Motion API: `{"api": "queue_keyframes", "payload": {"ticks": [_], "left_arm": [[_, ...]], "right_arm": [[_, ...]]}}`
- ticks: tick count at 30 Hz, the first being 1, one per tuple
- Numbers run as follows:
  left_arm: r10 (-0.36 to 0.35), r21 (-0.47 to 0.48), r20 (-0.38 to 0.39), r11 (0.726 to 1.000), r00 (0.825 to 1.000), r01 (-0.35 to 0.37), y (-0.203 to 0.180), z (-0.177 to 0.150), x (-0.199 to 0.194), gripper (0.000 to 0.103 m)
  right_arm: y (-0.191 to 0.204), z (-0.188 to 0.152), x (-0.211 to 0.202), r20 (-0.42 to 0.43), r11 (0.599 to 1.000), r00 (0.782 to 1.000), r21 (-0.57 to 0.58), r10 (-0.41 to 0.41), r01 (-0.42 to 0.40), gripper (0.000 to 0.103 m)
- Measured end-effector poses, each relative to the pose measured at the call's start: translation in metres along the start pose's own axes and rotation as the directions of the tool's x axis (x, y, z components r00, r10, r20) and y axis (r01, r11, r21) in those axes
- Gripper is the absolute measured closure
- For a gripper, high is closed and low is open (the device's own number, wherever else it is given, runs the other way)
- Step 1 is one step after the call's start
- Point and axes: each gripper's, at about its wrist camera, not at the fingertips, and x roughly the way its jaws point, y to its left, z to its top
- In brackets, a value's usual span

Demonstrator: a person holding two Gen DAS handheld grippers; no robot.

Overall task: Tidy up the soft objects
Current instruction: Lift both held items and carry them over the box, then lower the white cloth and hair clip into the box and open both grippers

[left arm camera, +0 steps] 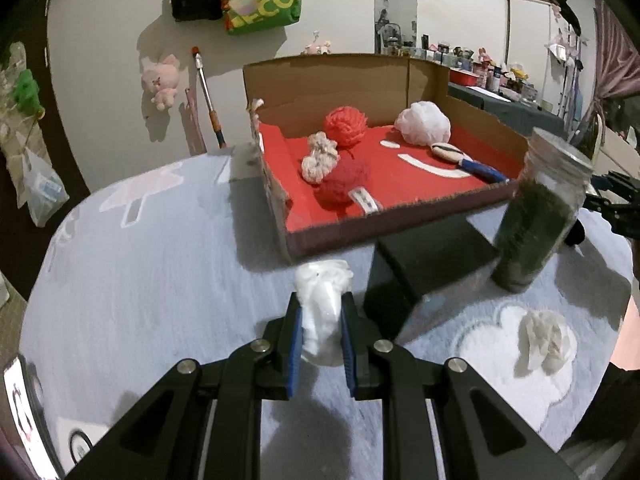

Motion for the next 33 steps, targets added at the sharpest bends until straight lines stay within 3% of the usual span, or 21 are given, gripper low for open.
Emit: {"api": "queue_keyframes", "payload": {"ticks": [8,18,27,33], "left_arm": [[-0.006,0.081,0.022,0.997,1.0,0.005,0.001,0.036,0.001,0.085],[-0.071,0.156,-0.007,0.985,0.997,0.072,-0.019,0.097,0.026,0.085],[-0.155,0.156,-0.138,0.972,0.978,0.176,-0.043,0.147,0.075,0.085],[-0.14,0.203,-0.217,0.961,0.966,0.185,-0.063,0.162,0.111,0.084]], "right_arm": [[-0.011,0.031,0.008,0.01,0.998,0.999,-0.04,0.053,-0.053,0.048],[-0.011,0.083,0.04,-0.006,0.981,0.982,-0.046,0.189,-0.19,0.048],[0.005,0.139,0.089,-0.059,0.943,0.943,-0.023,0.329,-0.331,0.048],[0.016,0.166,0.132,-0.15,0.929,0.918,0.016,0.367,-0.369,0.048]]}}
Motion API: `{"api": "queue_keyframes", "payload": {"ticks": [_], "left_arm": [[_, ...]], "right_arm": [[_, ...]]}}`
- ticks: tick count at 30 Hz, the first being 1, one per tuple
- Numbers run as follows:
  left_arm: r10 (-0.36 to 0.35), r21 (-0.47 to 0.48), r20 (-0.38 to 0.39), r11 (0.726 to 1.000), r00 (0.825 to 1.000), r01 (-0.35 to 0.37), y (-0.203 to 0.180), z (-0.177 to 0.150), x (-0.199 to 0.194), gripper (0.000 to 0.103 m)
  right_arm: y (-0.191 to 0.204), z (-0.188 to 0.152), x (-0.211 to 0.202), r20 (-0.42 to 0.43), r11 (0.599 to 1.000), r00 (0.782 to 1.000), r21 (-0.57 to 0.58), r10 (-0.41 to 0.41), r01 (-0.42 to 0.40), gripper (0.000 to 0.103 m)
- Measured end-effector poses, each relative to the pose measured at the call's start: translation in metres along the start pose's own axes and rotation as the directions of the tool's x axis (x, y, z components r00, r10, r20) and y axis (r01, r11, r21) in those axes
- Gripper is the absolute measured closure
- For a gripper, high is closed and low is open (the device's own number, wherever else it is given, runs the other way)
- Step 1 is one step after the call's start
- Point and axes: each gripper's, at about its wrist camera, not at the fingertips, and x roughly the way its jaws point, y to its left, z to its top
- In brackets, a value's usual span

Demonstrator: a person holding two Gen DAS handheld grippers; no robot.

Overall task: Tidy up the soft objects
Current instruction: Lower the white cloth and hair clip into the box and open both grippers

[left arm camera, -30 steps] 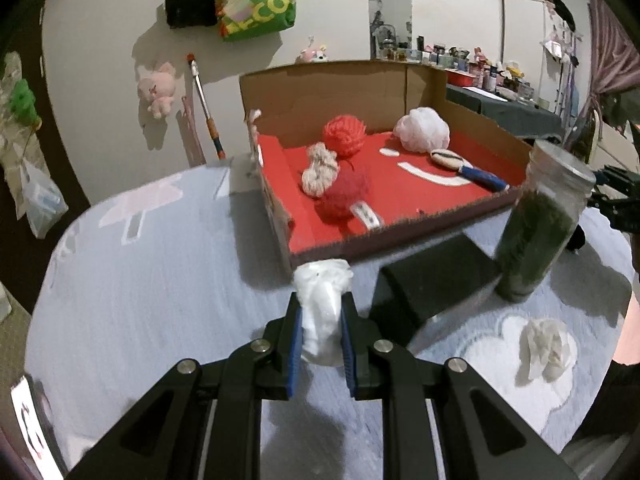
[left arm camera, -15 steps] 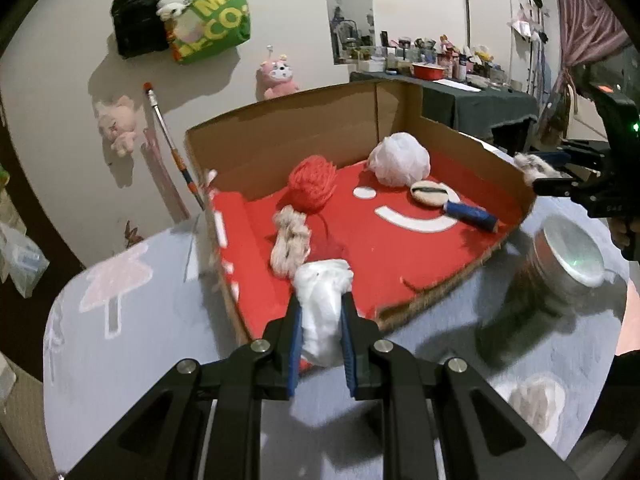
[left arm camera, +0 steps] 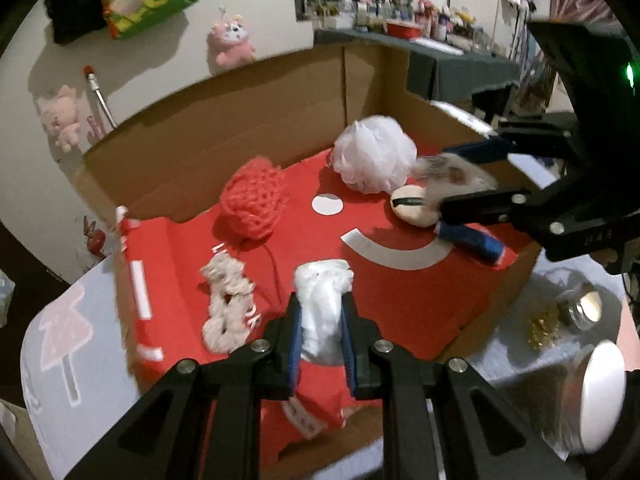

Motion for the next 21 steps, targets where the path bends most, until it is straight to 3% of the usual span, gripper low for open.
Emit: {"api": "queue_keyframes", "payload": {"ticks": [10,15,21], "left_arm": [[0.035,0.053,-0.131,0.998,0.991,-0.029,0.001,0.024,0.053,0.084],[0.03,0.034,-0.157,0.999,0.987,-0.025,0.007,0.027,0.067,0.083],[0.03,0.021,-0.164,0.999,0.986,-0.027,0.01,0.025,0.074,0.083]], "right_arm": [[-0.019,0.024,0.058,-0.162,0.994,0.986,0.111,0.041,-0.023,0.048],[-0.028,0.025,0.08,-0.223,0.985,0.973,0.171,0.067,-0.028,0.048],[-0.031,0.025,0.088,-0.236,0.984,0.971,0.176,0.045,-0.003,0.048]]}}
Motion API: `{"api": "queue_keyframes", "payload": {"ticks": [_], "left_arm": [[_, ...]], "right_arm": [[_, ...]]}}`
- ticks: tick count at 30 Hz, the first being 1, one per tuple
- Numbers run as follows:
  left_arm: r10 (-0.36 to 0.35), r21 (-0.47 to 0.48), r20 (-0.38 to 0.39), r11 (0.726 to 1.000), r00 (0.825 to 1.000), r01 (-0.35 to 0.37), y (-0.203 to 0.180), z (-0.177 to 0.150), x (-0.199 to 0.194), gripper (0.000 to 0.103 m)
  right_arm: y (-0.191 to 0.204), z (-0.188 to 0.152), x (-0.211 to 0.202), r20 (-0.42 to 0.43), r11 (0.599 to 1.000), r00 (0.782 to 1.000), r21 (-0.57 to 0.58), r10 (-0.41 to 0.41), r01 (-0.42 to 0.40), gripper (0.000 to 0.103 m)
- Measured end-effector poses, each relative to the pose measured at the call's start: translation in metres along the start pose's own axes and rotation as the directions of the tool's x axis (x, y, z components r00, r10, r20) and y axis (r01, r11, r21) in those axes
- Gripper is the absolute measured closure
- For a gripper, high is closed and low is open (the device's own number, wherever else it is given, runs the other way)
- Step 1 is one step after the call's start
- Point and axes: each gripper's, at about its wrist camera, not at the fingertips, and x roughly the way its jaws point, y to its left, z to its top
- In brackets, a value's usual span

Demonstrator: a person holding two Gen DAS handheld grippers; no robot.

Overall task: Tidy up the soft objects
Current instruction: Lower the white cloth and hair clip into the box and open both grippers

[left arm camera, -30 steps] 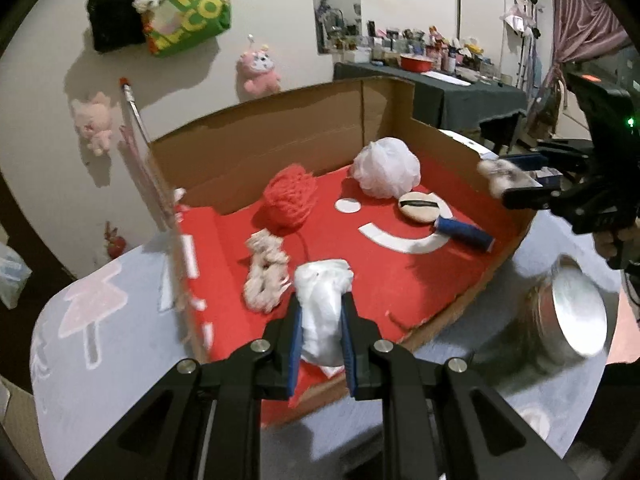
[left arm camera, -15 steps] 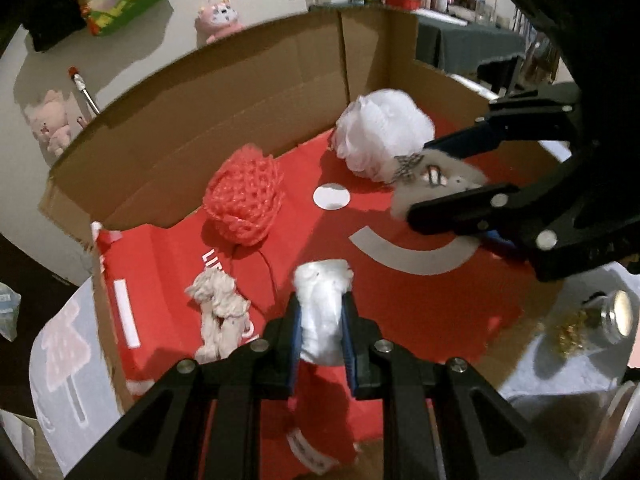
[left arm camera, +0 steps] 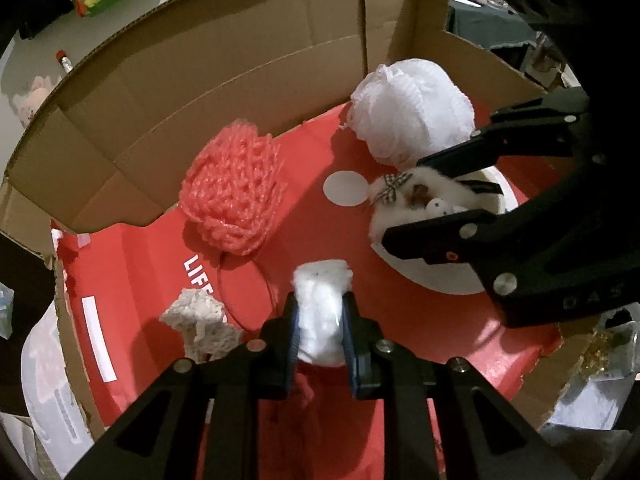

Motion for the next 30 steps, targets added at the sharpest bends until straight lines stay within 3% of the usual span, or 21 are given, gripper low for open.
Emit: {"api": "queue_keyframes", "payload": {"ticks": [17,19,21,28,30], "left_arm": [[-0.003,-0.01,0.011,1.0,1.0,0.003,0.004,0.002,0.004,0.079],[-0.001,-0.014,0.013,1.0,1.0,0.001,0.005,0.002,0.003,0.075],[-0.007,-0.02,0.017,1.0,1.0,0.007,0.005,0.002,0.002,0.062],[-0.007,-0.023,0.041,1.0,0.999,0.007,0.006,-0.001,-0.009,0.052],[0.0,-0.028,0.059,1.0,0.998,0.002,0.006,-0.002,-0.016,0.045]], "right_arm": [[0.007,0.004,0.013,-0.002,0.998,0.998,-0.025,-0.059,0.059,0.047],[0.008,0.004,0.013,0.001,0.998,0.998,-0.027,-0.063,0.063,0.047],[0.007,0.004,0.012,0.002,0.998,0.998,-0.027,-0.06,0.06,0.047],[0.005,0.002,0.005,0.012,0.998,0.998,-0.013,-0.06,0.06,0.045],[0.003,0.0,0.001,0.017,0.998,0.998,-0.006,-0.058,0.058,0.043]]}}
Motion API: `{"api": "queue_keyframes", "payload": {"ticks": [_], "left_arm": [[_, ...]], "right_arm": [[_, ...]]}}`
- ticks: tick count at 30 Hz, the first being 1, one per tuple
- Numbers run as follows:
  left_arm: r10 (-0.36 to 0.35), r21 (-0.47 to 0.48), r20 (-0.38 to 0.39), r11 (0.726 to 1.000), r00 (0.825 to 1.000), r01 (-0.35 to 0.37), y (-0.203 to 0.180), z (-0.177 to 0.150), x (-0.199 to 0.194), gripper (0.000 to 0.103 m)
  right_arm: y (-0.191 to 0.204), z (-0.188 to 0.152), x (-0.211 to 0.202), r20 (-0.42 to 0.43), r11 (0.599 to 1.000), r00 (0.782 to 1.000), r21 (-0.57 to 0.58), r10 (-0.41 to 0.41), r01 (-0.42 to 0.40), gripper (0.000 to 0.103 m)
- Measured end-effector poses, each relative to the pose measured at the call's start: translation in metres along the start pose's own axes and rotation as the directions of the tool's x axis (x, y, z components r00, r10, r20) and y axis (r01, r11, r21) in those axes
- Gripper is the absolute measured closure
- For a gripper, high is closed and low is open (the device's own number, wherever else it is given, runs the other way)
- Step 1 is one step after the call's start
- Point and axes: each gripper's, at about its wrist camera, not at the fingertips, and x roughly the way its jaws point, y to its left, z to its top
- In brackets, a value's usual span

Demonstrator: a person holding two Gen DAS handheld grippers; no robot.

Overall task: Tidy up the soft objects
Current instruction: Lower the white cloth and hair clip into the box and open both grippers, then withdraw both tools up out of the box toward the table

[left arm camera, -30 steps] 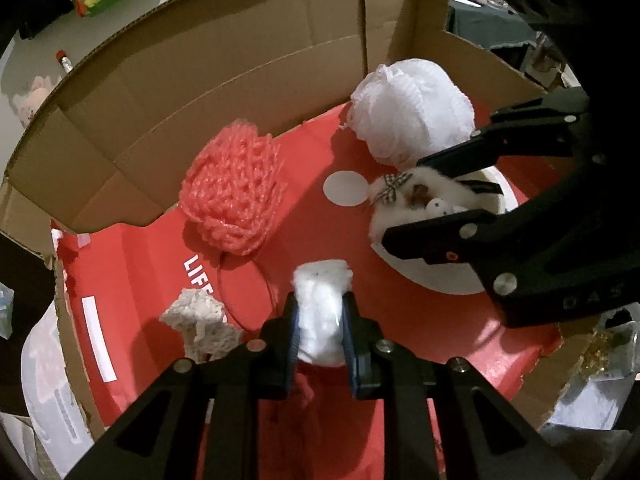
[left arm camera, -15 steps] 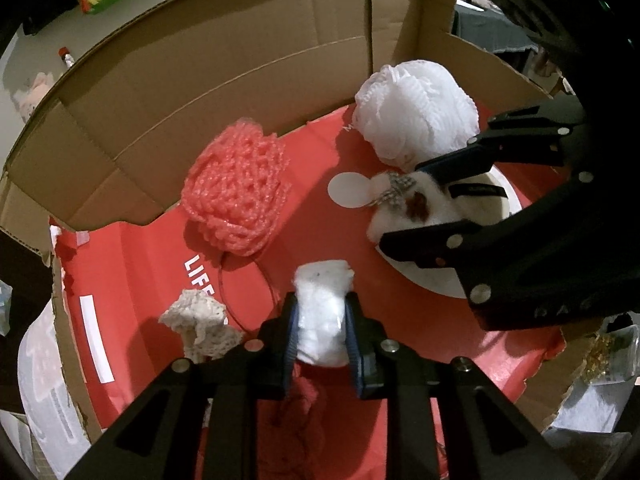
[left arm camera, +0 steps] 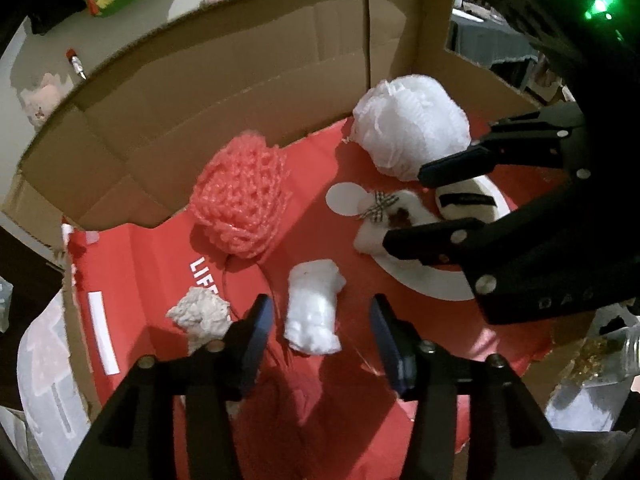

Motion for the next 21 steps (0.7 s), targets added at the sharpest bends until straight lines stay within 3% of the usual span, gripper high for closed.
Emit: {"api": "queue_keyframes", "payload": {"ticks": [6,12,21], "left_arm": [[0.001,-0.045,0.076,0.999,0.997,0.002,-0.001,-0.006,-0.035,0.032],[0.01,-0.073,0.183,0.997,0.983,0.003,-0.013,-0.021,-0.085,0.016],[0.064,-0.175,0.349,0.985,0.935,-0.002,-0.038,-0.064,-0.152,0.005]], "right_arm": [[0.002,-0.007,-0.028,0.044,1.0,0.999,0.013,-0.006,0.006,0.037],[0.014,-0.025,-0.083,0.145,0.999,0.989,0.017,-0.038,0.036,0.026],[0.05,-0.07,-0.163,0.316,0.994,0.943,-0.003,-0.104,0.111,0.02]]}}
